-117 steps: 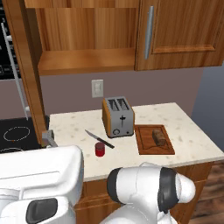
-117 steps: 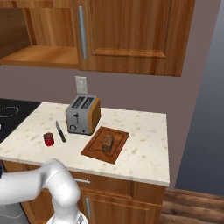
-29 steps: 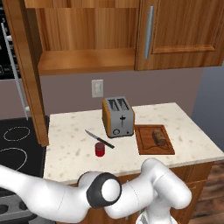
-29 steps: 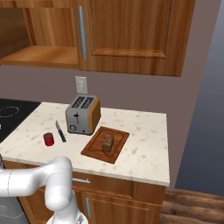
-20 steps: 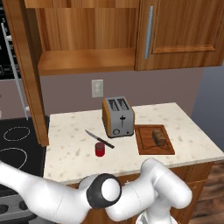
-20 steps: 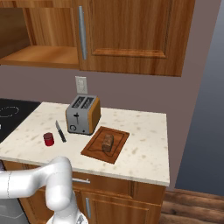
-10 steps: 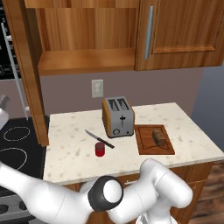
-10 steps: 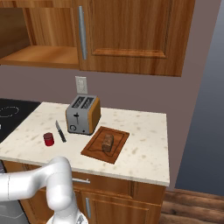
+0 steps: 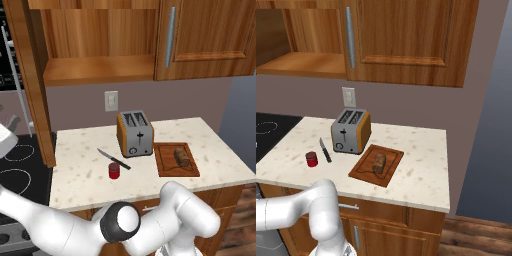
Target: Pick the bread, place it on the cutting board, pick the jam, place it on the counter, and close the cabinet.
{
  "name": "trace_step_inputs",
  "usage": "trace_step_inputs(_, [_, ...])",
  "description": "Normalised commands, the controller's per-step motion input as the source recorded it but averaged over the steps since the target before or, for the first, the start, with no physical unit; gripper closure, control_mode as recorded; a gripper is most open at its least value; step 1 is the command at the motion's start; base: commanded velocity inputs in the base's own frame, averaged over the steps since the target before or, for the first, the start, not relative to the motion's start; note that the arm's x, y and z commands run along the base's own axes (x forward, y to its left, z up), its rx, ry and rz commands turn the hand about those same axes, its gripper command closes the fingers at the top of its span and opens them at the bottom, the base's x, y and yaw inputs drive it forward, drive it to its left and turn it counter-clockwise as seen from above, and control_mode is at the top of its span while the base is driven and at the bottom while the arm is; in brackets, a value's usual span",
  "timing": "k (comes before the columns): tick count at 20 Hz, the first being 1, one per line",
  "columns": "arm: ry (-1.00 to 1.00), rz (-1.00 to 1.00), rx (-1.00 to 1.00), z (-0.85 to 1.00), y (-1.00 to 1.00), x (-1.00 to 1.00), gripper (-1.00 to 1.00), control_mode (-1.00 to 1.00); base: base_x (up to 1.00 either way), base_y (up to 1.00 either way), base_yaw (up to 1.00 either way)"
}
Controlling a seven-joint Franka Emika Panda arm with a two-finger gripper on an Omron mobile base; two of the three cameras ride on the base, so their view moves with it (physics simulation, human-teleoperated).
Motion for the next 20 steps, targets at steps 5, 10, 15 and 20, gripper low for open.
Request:
trace_step_inputs(5, [0.0,-0.01,0.01,-0.01,-0.01,0.21,-1.0,-1.0,0.0,0.0,0.0])
trace_step_inputs(10, [0.0,0.0,0.01,0.0,-0.11,0.27,-1.0,-1.0,0.0,0.0,0.0])
trace_step_inputs(15, [0.0,0.0,0.02,0.0,-0.24,0.2,-1.0,-1.0,0.0,0.0,0.0])
trace_step_inputs(20, [0.03,-0.01,0.05,0.0,-0.47,0.06,-1.0,-1.0,0.0,0.0,0.0])
